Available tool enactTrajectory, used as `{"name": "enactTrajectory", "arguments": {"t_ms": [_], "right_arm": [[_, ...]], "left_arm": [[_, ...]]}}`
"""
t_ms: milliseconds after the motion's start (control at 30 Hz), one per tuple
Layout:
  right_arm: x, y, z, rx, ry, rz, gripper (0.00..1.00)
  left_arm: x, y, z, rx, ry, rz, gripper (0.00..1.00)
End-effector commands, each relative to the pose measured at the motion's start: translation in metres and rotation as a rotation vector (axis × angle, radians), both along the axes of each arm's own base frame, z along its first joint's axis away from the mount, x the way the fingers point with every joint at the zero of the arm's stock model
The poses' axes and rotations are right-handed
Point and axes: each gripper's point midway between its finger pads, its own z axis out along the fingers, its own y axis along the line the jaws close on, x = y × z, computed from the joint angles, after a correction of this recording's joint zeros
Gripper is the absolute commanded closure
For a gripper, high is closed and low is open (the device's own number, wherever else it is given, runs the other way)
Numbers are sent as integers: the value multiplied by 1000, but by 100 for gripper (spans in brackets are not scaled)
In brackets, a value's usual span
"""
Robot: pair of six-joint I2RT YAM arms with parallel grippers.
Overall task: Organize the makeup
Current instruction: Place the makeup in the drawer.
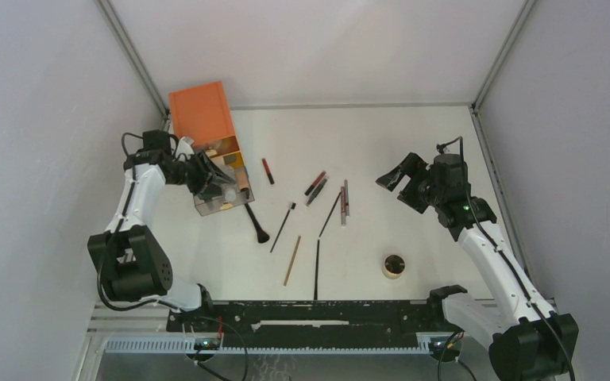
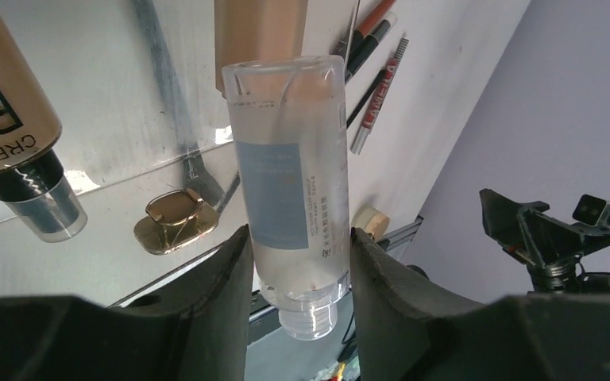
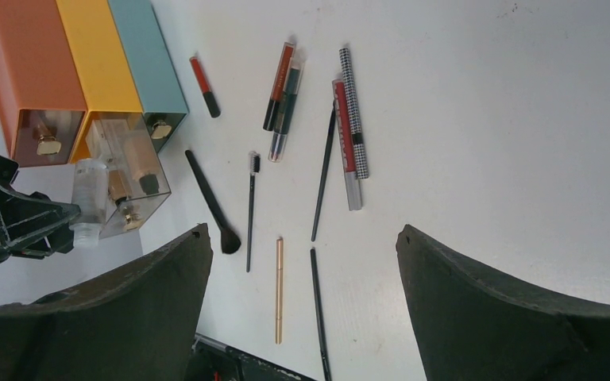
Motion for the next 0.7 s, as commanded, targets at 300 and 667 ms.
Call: {"name": "enactTrajectory", "arguments": {"t_ms": [300, 667], "right_arm": [[7, 2, 7, 10, -35, 3, 7], [7, 2, 6, 10, -31, -2, 7]], "left_arm": [[13, 38, -5, -22, 18, 92, 100], [20, 51, -11, 0, 29, 95, 100]]}}
